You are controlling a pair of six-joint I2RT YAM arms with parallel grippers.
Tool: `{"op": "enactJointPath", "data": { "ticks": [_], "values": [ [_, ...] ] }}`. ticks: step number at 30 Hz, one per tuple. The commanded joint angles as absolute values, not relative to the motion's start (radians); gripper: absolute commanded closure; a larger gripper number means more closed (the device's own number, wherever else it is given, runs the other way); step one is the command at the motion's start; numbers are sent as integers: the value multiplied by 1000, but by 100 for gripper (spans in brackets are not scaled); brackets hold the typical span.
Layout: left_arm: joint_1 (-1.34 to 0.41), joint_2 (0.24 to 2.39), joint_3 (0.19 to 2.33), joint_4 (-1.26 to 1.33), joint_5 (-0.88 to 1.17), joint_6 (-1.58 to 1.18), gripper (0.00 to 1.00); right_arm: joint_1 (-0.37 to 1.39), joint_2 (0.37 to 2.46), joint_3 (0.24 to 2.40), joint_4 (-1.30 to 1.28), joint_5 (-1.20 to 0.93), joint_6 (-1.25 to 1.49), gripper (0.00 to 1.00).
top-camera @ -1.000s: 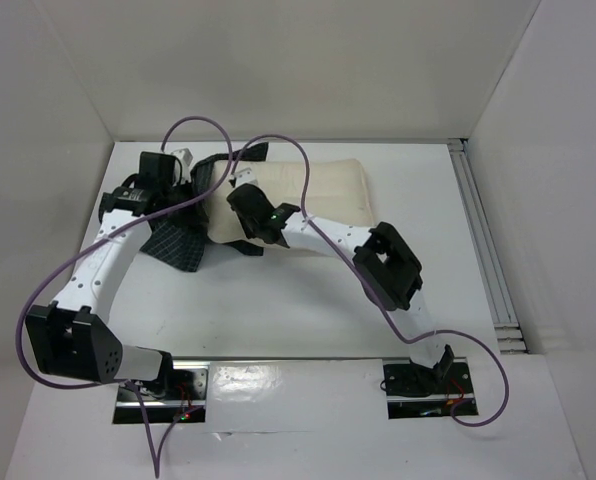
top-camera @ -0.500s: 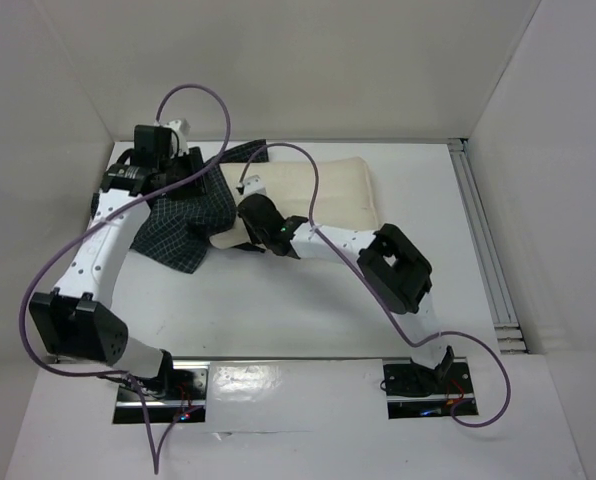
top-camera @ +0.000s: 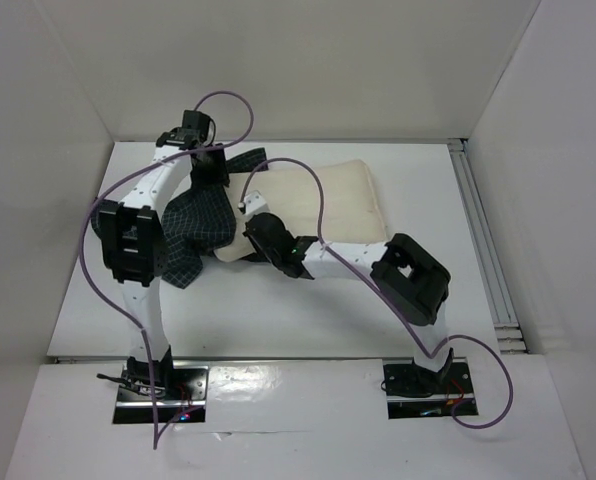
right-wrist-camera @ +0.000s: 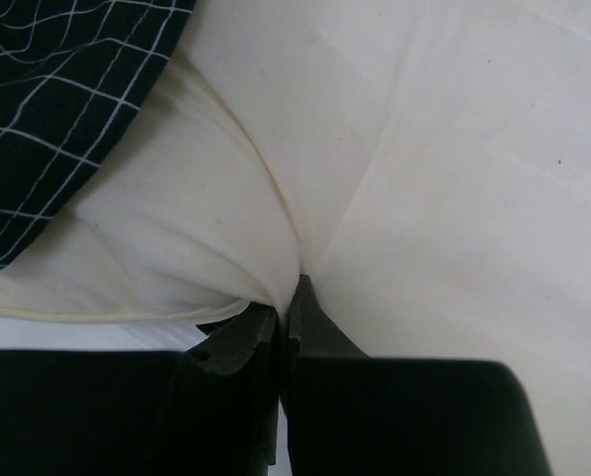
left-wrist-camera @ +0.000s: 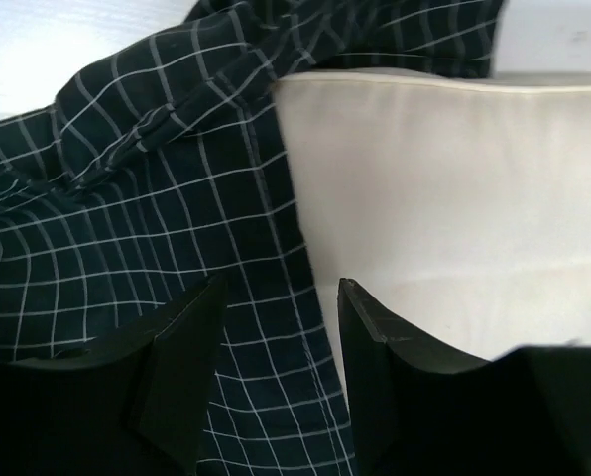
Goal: Put the pillow into the pillowcase
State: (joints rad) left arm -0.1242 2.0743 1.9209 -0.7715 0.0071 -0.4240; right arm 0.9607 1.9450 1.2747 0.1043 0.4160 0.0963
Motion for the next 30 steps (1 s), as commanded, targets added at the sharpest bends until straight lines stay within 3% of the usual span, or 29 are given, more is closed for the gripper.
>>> {"op": "enactJointPath", "data": {
  "ticks": [1,9,10,12,15,17,19,22,26,30],
  "values": [
    [-149,2071,1979,-842,-127,-436,39,1009,1876,1260,178,436,91,100],
    [-138,2118,1985,-781,-68,-436,45,1054,1810,1172,209,445,69,100],
    [-129,2129,1996,-781,-58,-427,56,1054,1799,1163,209,445,69,100],
    [-129,2138,2006,-781,-40,-426,69,1054,1790,1151,200,457,69,100],
    [-129,2128,2006,-790,-43,-426,82,1054,1790,1150,199,457,69,100],
    [-129,2094,1997,-790,-52,-416,77,1054,1799,1150,189,457,69,100],
    [-129,2063,1968,-801,-80,-416,56,1063,1799,1161,180,457,69,100],
    [-129,2010,1898,-801,-98,-416,32,1063,1799,1161,179,457,69,100],
    [-129,2022,1849,-792,-107,-416,32,1063,1809,1161,179,466,60,100],
    [-129,2045,1839,-792,-146,-425,46,1063,1809,1161,179,466,51,100]
  ]
}}
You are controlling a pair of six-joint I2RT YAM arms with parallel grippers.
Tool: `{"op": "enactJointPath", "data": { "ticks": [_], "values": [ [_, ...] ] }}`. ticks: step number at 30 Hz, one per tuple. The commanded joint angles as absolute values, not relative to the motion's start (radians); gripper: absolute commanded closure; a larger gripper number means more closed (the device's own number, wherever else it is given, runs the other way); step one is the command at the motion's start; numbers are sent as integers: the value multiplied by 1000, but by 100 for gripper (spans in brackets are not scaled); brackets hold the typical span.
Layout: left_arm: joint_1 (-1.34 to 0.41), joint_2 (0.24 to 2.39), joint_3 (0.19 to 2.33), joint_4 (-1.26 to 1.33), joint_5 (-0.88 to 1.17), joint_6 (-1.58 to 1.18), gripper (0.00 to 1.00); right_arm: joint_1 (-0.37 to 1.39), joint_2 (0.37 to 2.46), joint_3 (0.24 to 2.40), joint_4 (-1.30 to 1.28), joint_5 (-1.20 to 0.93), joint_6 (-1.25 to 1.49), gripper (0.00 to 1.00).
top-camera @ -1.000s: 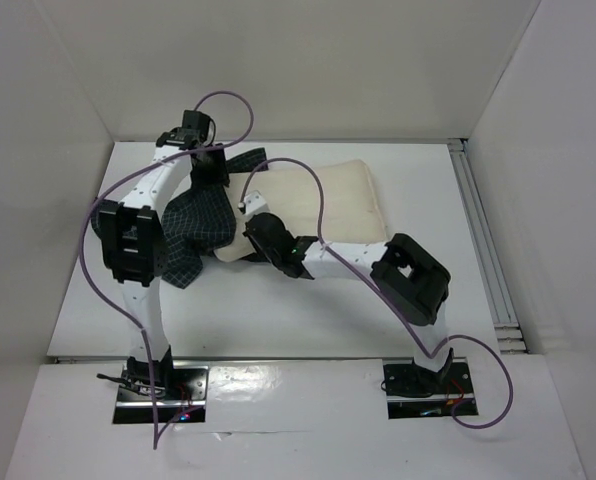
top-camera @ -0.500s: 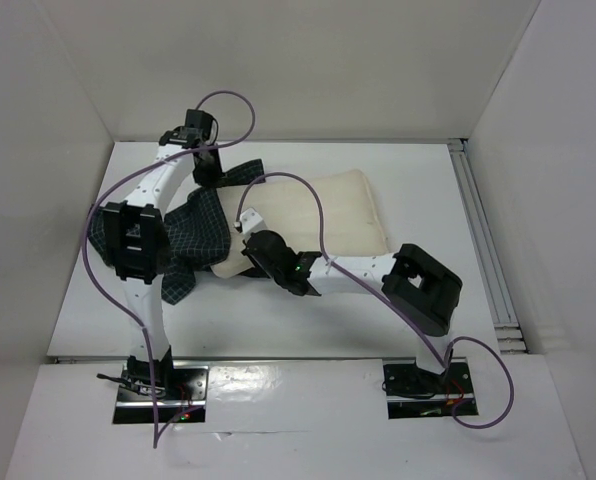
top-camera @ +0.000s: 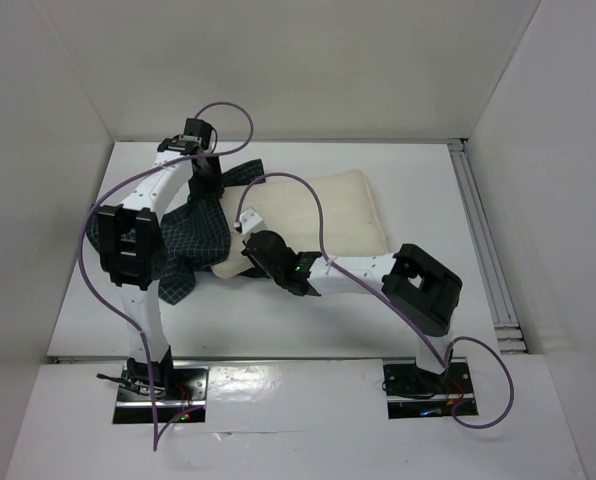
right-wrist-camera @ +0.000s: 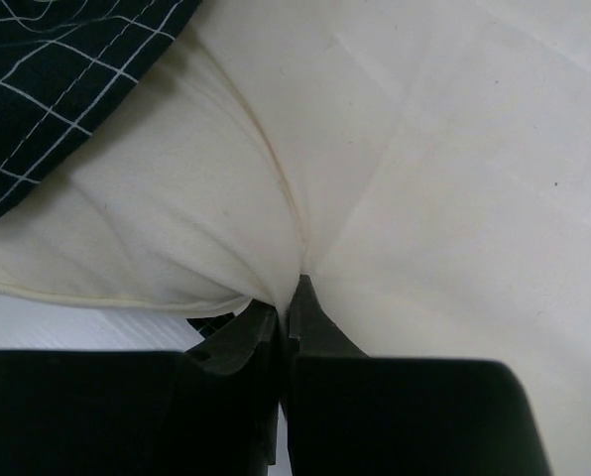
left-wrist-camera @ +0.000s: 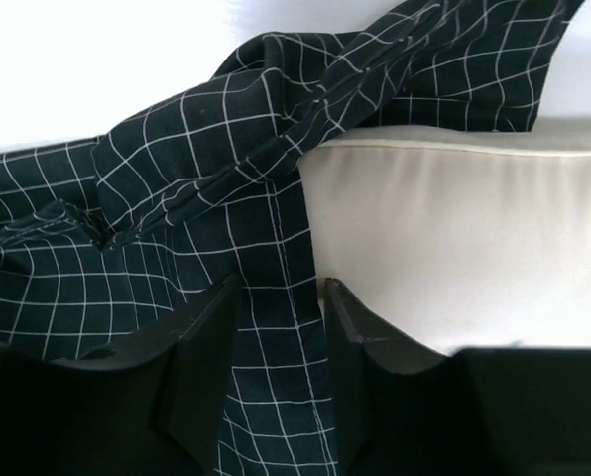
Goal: Put the pillow into the pillowcase
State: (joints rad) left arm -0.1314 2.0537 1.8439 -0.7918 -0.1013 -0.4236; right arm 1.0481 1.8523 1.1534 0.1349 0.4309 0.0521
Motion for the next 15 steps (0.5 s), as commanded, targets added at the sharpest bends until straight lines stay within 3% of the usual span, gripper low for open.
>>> {"op": "enactJointPath", "data": {
  "ticks": [1,2,4,5,8,9,11,15],
  "values": [
    [-129,2045,1830,-792,-146,-425,49,1063,1809,1161,179,466,51,100],
    [-129,2045,1830,-792,-146,-425,56,1063,1809,1161,179,477,51,100],
    [-129,2036,1830,-779,-156,-425,61,1063,1809,1161,179,477,51,100],
    [-129,2036,1830,-779,-156,-425,74,1063,1809,1161,179,477,51,100],
    [-129,2026,1842,-779,-156,-425,90,1072,1809,1152,179,477,51,100],
    [-129,2017,1856,-779,-156,-425,100,1072,1796,1143,179,477,40,100],
    [-129,2017,1887,-779,-144,-397,100,1072,1782,1117,205,486,40,100],
    [-141,2026,1953,-779,74,-344,100,1091,1733,1072,244,497,17,100]
  ]
}}
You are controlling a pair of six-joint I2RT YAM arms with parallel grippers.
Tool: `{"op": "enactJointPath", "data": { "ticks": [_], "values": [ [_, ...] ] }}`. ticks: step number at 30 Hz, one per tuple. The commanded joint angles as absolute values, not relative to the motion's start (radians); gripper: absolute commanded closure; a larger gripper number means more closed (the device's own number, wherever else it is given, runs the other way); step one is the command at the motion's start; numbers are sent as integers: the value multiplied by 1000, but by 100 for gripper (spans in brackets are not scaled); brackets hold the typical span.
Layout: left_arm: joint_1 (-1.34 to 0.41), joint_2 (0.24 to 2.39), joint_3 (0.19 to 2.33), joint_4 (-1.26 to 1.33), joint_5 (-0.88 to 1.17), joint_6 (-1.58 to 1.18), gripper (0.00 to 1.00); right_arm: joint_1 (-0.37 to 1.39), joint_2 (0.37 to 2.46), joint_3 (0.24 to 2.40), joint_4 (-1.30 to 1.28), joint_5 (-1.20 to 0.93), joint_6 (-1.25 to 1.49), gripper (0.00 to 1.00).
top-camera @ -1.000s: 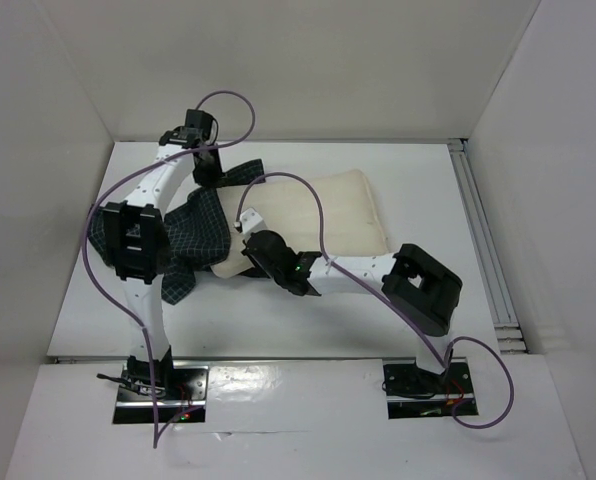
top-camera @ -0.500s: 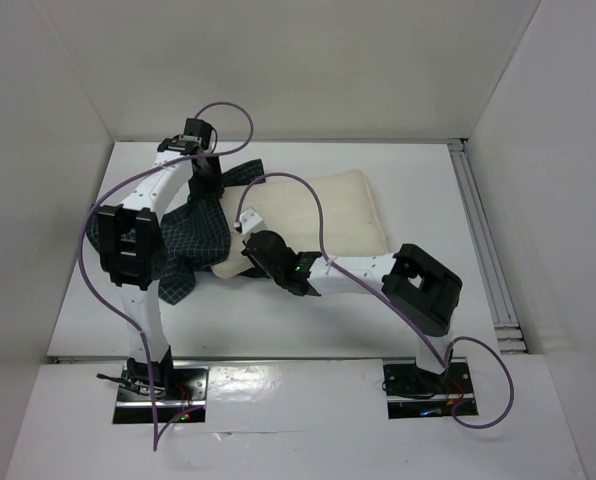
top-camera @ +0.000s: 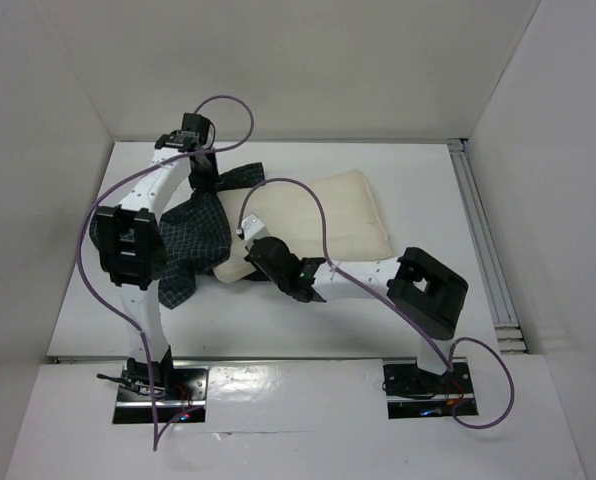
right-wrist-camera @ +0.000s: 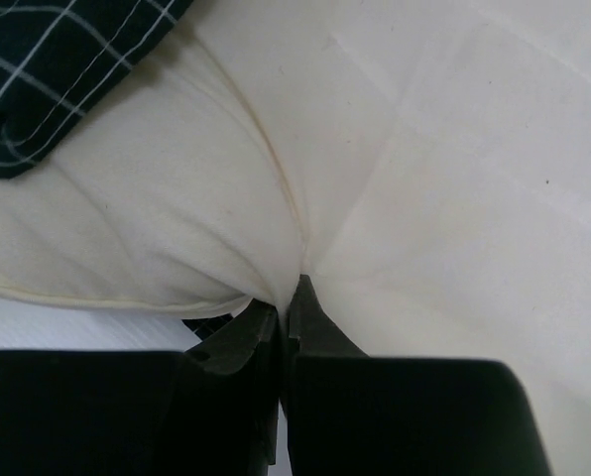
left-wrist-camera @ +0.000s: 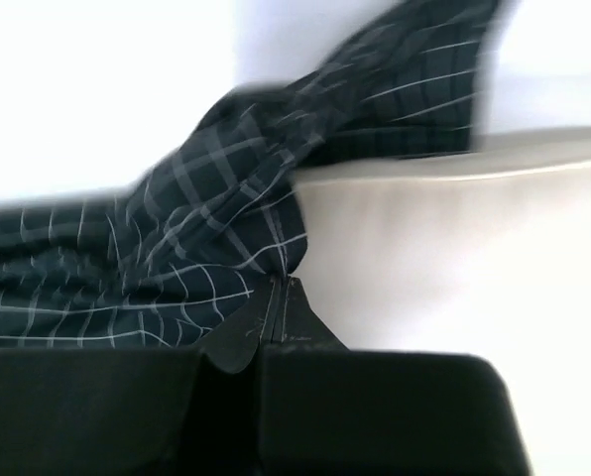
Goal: Put the pillow into the pillowcase
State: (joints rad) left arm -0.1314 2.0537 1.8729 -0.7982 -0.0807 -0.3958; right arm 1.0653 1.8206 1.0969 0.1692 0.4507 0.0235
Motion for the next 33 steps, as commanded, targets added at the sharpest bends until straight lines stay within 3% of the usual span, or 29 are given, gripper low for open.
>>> {"op": "enactJointPath", "data": {
  "ticks": [1,9,16,17,18,19,21,22,23,27,33],
  "values": [
    [-156,2036,1971,-779,109,-331,100,1104,1724,1053,265,497,0,100],
    [-265,2104,2147,-842,153,-264,100,1207,1713,1032,287,597,-54,100],
    [-284,2192,2210,-939,241,-218,100,1195,1739,1106,200,886,30,100],
    [-284,2204,2223,-939,230,-218,93,1181,1750,1145,172,887,46,100],
    [-284,2204,2239,-939,213,-218,49,1163,1770,1163,134,878,55,100],
    [-284,2204,2256,-939,193,-227,30,1145,1779,1181,109,858,55,100],
    [-284,2168,2267,-939,135,-236,18,1102,1805,1225,68,816,78,100],
    [-284,2142,2243,-939,108,-236,18,1092,1805,1238,58,805,78,100],
    [-284,2113,2221,-924,56,-257,18,1092,1815,1238,58,789,65,100],
    [-213,1887,2010,-835,-8,-348,38,1083,1815,1229,91,741,32,100],
    [-91,1441,1405,-619,87,-466,100,1062,1805,1204,110,660,43,100]
  ]
}}
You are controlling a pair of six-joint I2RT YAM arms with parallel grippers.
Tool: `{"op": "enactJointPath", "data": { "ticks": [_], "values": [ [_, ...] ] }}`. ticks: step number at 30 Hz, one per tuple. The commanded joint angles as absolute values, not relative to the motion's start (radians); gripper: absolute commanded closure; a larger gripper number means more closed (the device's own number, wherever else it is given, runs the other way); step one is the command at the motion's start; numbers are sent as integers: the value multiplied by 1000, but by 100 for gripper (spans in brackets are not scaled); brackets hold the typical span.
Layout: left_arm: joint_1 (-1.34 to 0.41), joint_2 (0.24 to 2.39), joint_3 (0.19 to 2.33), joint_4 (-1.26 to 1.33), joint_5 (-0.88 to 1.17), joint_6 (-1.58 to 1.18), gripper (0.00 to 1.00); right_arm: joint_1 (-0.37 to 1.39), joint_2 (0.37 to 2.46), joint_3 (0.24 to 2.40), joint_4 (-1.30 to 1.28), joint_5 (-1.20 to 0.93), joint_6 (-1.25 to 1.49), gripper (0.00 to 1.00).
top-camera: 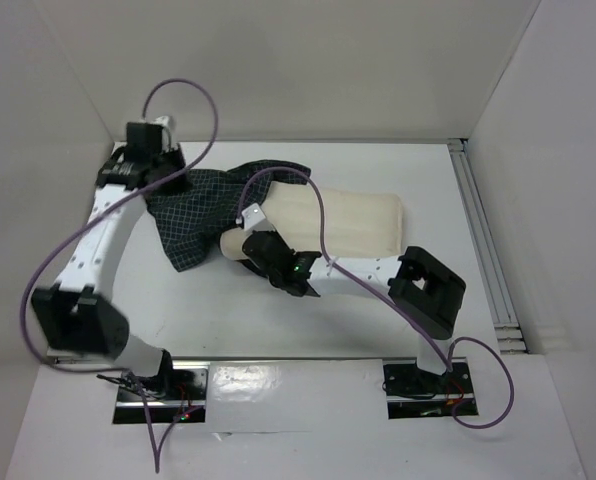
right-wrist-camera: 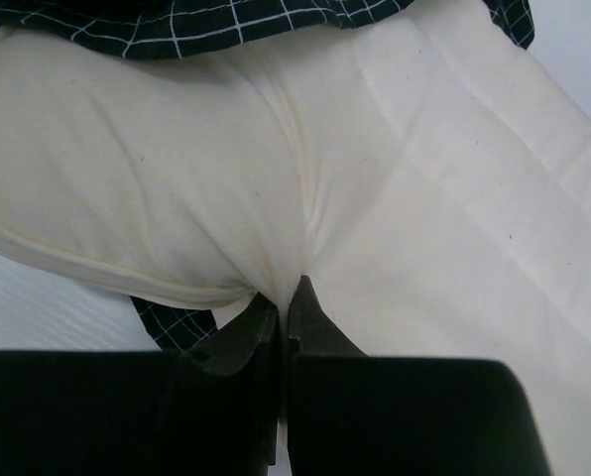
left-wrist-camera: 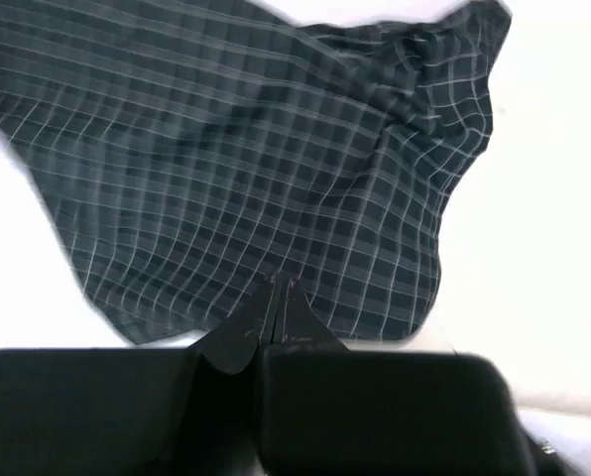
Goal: Put the pillow into the pillowcase
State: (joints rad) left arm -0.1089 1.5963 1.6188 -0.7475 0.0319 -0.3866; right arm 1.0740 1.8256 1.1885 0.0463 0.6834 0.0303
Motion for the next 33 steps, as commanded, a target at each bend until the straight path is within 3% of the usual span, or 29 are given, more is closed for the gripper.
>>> {"op": "enactJointPath", "data": {
  "ticks": [1,7,9,12,14,17,21,24,30,31,33],
  "values": [
    [-81,1398,1323,-539,121,-466,100,1062,1793,1195,110,643,55,100],
    [-91,1230,873,-249,370,-552,99,1017,1775,1195,97,585,71,100],
    [-109,1221,824,-126,420,-575,71,1017,1775,1195,86,584,61,100],
    [-141,1247,799,-107,307,-600,54,1017,1766,1195,75,584,61,100],
    [-141,1261,790,-71,273,-600,54,1017,1766,1204,75,584,61,100],
    [-141,1279,770,-28,244,-609,65,1017,1766,1204,66,575,61,100],
    [-141,1252,744,-2,163,-643,70,1017,1766,1213,46,575,61,100],
    [-141,1187,713,8,104,-666,81,1017,1766,1213,46,575,61,100],
    [-159,1125,660,-23,0,-701,82,1017,1766,1223,35,575,61,100],
    [-160,1114,660,-23,-15,-701,80,1017,1766,1223,35,566,61,100],
    [-160,1103,646,11,7,-701,64,1017,1766,1223,35,566,61,100]
  ]
}}
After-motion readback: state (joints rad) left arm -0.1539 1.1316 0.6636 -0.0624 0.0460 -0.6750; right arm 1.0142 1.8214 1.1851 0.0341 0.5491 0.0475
